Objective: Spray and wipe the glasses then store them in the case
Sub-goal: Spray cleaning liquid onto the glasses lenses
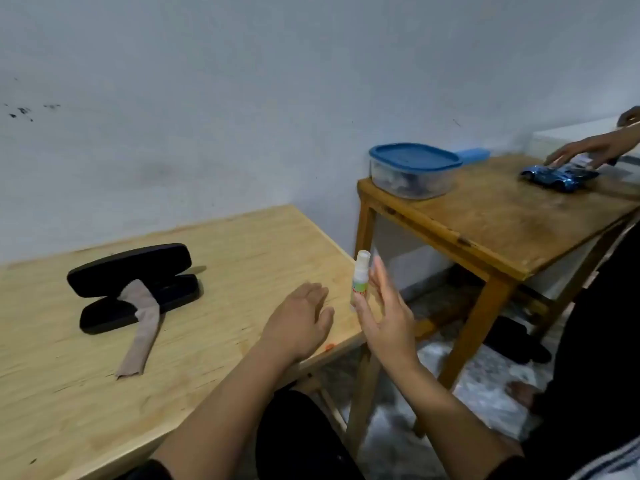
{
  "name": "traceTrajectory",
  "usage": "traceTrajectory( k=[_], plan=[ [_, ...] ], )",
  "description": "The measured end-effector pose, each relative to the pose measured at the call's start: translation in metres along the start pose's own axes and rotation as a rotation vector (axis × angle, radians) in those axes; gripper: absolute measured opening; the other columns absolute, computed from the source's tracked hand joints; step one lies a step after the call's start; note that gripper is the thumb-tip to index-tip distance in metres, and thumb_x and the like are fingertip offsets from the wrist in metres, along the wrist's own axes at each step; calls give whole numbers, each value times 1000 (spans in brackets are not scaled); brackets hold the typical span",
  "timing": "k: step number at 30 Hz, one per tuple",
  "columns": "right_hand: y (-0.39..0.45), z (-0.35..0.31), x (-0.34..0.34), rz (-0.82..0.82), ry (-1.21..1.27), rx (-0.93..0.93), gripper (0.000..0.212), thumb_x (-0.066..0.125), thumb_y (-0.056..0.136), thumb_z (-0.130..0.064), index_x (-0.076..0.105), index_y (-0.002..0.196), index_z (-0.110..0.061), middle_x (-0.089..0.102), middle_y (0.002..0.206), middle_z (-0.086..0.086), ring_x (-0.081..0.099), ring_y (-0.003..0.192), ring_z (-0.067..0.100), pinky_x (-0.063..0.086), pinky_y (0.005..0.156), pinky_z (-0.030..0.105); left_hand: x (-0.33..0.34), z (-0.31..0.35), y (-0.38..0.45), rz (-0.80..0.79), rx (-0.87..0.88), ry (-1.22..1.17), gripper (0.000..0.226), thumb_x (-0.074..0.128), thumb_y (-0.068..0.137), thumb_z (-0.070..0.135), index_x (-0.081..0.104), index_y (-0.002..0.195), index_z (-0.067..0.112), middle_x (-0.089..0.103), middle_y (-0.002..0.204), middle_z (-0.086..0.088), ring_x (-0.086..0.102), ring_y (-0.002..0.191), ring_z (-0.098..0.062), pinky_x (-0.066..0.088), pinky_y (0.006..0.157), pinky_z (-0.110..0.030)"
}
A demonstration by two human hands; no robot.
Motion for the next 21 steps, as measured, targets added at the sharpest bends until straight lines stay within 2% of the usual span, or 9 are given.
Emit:
traceTrajectory(
  k=[3,6,9,11,13,15,18,21],
  plan=[
    [5,-2,7,9,-2,-13,66,60,90,-19,19,134,-46,35,134,-21,45,125,7,40,99,24,0,-3,1,21,9,-13,51,39,94,39,37,141,20,34,151,1,25,141,-15,22,116,-33],
    [7,4,13,-5,0,-5,64,60,89,-17,25,135,-43,43,133,-17,51,123,13,45,96,24,-1,-3,1,29,7,-65,47,42,93,38,44,137,20,42,146,1,33,137,-16,28,114,-33],
    [9,7,15,-33,29,-13,65,61,88,-18,26,137,-44,52,136,-3,57,116,15,50,94,30,-17,1,1,129,-41,-316,40,44,94,38,53,129,22,56,133,3,50,123,-15,40,105,-33],
    [8,5,17,-52,34,-29,65,59,88,-23,25,138,-45,53,137,1,59,113,14,52,92,31,-31,10,4,197,-24,-463,38,42,96,37,54,129,22,58,131,4,52,118,-10,40,99,-24],
    [8,1,19,-70,47,-45,64,55,88,-28,22,139,-48,52,137,-1,60,111,12,53,90,30,-44,26,8,241,31,-554,36,42,96,36,54,128,23,59,126,8,52,112,-3,38,88,-12],
    [9,-4,19,-89,46,-64,63,53,88,-27,21,139,-47,46,140,-11,55,118,10,49,94,24,-52,40,12,247,58,-633,35,44,95,35,55,126,24,59,116,14,52,105,2,37,81,-4],
    [11,-9,16,-104,59,-82,59,47,88,-29,22,141,-39,36,141,-17,40,129,0,39,101,12,-55,52,16,239,53,-716,28,50,94,30,59,120,26,65,106,10,59,99,-2,42,77,-8],
    [15,-9,14,-105,56,-84,56,43,91,-38,20,143,-39,35,140,-22,37,128,-6,35,98,6,-54,53,20,209,21,-802,23,52,93,26,62,114,25,67,103,6,61,98,-6,45,78,-13]
  ],
)
Point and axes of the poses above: each hand's wrist, its own y-axis towards the middle knuckle, its own x-axis out of the palm, z = x × y, the point moved 6 cm from there along y, towards the middle knuckle
